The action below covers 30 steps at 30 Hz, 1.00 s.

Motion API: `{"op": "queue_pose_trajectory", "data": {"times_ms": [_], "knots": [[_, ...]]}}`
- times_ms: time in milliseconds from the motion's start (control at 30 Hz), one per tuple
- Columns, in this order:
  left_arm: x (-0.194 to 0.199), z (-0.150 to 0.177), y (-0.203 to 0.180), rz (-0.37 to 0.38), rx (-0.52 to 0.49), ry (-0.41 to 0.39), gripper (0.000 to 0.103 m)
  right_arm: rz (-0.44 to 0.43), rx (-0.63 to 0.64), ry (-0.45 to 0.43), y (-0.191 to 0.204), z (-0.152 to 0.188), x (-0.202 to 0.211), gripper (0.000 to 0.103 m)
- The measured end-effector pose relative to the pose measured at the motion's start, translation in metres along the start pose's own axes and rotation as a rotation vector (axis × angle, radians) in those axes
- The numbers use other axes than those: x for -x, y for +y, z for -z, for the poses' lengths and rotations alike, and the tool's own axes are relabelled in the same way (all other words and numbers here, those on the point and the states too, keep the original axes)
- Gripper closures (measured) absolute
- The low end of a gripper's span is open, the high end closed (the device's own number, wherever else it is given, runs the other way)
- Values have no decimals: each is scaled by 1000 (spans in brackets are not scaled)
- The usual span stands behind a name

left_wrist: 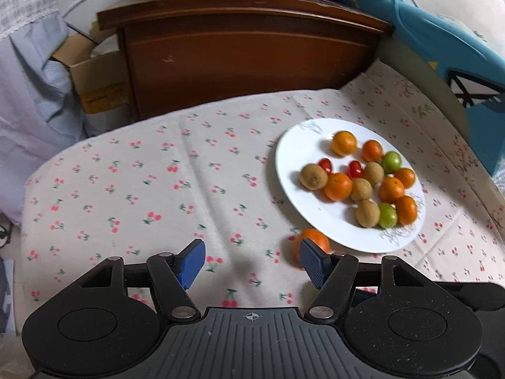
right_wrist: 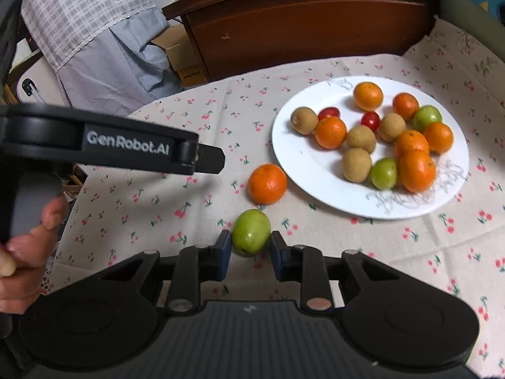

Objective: Organize fruits
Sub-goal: 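Grasp the last mandarin with the left tool while the right tool grasps a lime, then carry the mandarin and lime up over the white plate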

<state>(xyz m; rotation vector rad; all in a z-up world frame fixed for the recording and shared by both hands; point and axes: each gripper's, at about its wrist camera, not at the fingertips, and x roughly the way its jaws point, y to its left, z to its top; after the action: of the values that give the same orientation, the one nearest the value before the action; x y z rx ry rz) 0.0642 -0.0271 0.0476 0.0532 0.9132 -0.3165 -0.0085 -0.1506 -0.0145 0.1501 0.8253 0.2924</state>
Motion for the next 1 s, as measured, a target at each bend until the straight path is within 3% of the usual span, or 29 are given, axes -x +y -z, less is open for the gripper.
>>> {"op": "queue_pose_trajectory", "data": {"times_ms": [167, 433, 533, 767, 1000], "knots": [[-7, 6, -14, 55, -68, 8, 37, 29, -42, -17, -17, 1, 19, 77], [-25, 14, -32, 75, -146, -10, 38, 66, -108, -28, -41, 4, 34, 77], [-31, 14, -34, 88, -156, -19, 42, 73, -115, -32, -45, 5, 36, 77], [-35, 13, -40, 133, -174, -34, 66, 75, -139, -30, -50, 4, 37, 77], [-38, 14, -41, 125, -177, -34, 75, 72, -160, -30, -53, 4, 37, 77]]}}
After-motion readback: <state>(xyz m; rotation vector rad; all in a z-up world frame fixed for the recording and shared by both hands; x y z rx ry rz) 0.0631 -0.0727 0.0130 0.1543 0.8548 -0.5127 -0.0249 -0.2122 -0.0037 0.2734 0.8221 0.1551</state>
